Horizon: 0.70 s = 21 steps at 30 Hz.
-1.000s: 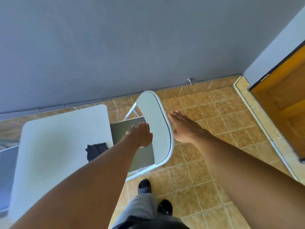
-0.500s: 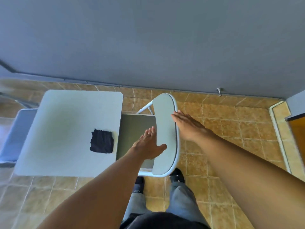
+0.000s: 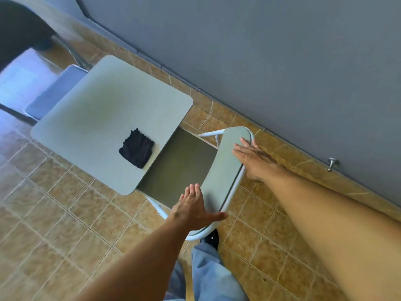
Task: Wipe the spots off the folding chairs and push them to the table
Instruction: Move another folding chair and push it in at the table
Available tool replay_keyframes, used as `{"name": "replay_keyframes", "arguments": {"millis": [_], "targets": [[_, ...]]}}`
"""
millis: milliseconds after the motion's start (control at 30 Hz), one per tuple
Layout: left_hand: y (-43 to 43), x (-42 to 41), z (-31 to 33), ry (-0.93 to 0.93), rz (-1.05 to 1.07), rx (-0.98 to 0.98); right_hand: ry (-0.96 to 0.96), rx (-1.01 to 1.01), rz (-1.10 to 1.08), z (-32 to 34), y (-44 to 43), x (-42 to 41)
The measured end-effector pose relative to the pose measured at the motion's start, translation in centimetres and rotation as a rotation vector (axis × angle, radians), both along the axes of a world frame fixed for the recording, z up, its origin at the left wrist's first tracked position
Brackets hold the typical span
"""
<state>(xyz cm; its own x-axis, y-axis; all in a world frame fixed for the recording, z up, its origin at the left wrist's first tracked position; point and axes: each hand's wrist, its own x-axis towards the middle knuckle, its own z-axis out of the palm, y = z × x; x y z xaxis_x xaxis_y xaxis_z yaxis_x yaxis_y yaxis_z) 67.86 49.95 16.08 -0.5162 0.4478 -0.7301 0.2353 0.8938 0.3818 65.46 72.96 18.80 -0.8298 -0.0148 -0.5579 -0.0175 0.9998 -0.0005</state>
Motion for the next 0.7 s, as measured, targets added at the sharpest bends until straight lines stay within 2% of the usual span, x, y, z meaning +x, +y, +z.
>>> {"name": "replay_keyframes", "arguments": {"millis": [233,433,700], "targets": [[4.0,1.5,-1.8,-0.180,0.164,0.032,-0.078,0.142,0.310,-2.6,1.1,-2.6],[5.0,1.3,-1.7,-0.245,0.255,-0.045,0.024,0.100,0.348,-3.3,1.3,-2.4],[2.9,2.1,-1.7,-0.231,0.285,-0.090,0.110,-0.080,0.330,-4.8,0.2,-0.7]]}}
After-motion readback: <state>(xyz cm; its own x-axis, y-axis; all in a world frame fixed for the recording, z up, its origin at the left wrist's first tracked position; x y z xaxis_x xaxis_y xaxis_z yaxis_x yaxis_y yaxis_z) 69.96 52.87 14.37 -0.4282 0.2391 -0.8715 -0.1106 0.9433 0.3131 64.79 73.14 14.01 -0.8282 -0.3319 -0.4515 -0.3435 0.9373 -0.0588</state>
